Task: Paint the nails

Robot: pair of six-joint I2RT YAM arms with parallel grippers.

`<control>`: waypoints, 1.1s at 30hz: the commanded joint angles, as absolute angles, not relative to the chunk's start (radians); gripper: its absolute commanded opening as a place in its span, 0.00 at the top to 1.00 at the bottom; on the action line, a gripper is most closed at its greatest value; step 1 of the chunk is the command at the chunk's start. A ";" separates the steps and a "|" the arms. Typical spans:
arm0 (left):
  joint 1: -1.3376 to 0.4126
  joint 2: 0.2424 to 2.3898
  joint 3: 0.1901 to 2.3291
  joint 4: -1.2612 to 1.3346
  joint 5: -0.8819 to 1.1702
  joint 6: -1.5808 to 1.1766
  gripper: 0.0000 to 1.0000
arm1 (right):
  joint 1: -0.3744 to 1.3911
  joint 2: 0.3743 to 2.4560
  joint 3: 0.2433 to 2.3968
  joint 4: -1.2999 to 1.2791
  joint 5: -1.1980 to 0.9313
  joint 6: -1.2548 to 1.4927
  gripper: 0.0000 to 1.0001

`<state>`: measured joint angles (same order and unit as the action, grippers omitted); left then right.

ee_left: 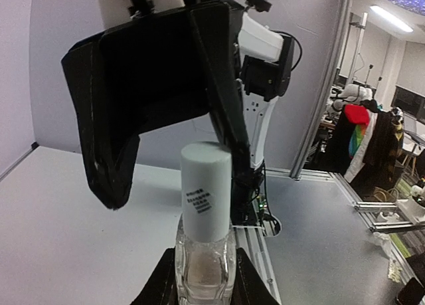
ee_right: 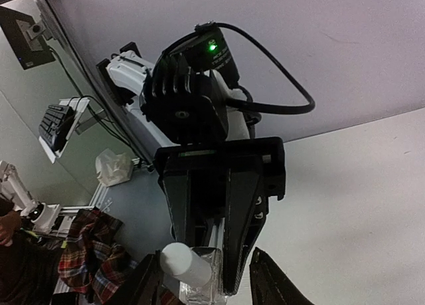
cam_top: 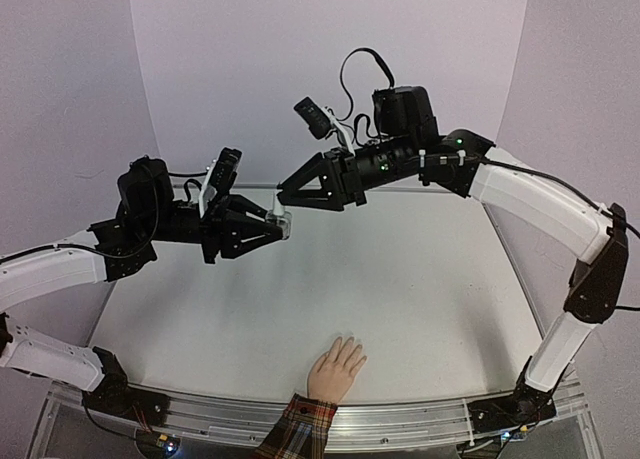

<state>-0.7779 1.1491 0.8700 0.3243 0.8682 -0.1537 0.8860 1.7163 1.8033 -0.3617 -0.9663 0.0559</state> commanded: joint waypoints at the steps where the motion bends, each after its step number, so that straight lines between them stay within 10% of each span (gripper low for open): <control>1: -0.774 1.153 0.893 0.431 0.983 -0.186 1.00 | 0.885 1.742 1.860 -0.333 -1.104 0.054 0.55; 12: -0.774 1.195 0.919 0.476 0.984 -0.218 1.00 | 0.901 1.772 1.871 -0.275 -1.140 0.086 0.81; 25: -0.770 1.205 0.933 0.522 0.883 -0.253 1.00 | 0.902 1.755 1.821 -0.262 -1.131 0.065 0.81; 33: -0.768 1.172 0.945 0.439 0.524 -0.215 1.00 | 0.921 1.714 1.734 -0.205 -0.909 0.084 1.00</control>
<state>-0.7777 1.2006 0.8719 0.4332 0.8293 -0.2692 0.8840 1.7459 1.7849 -0.2133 -1.0273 0.0309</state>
